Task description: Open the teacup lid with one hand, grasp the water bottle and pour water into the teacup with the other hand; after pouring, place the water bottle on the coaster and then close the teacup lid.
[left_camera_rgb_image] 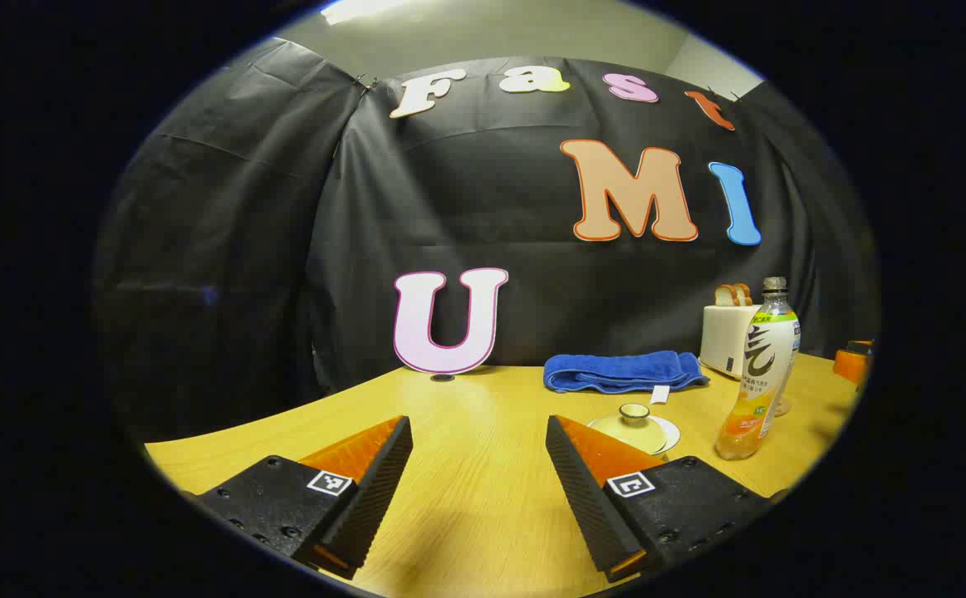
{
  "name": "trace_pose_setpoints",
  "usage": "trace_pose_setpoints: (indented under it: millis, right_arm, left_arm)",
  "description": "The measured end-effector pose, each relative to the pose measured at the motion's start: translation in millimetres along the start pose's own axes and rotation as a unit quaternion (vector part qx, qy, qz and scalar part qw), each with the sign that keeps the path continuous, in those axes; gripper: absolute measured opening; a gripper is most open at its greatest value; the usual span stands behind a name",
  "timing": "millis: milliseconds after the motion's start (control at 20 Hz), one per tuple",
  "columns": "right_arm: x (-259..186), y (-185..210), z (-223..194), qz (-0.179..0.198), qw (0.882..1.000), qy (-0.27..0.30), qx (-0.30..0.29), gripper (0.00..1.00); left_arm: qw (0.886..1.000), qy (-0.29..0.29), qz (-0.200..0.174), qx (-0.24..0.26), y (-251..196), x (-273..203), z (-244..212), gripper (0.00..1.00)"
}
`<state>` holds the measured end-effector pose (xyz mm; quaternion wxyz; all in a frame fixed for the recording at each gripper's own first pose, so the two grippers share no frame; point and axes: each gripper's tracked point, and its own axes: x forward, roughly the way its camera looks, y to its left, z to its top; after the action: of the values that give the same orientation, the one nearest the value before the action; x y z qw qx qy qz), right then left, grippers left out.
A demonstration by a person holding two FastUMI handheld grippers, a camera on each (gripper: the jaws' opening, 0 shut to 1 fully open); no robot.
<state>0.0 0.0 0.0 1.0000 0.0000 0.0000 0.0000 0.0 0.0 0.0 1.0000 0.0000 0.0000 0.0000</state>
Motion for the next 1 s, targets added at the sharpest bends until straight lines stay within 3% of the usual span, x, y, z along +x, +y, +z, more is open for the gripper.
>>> trace_pose_setpoints:
  millis: [800, 1000]
  right_arm:
    - [-0.6, 3.6, -0.5, 0.007, 1.000, -0.001, 0.001, 0.96]
    - [-0.3, 3.4, -0.5, 0.007, 1.000, -0.001, 0.001, 0.94]
  left_arm:
    - [1.000, -0.004, -0.009, 0.001, -6.4, 1.2, -0.6, 0.94]
    - [0.999, -0.005, -0.040, 0.001, -20.4, 2.8, -0.6, 0.95]
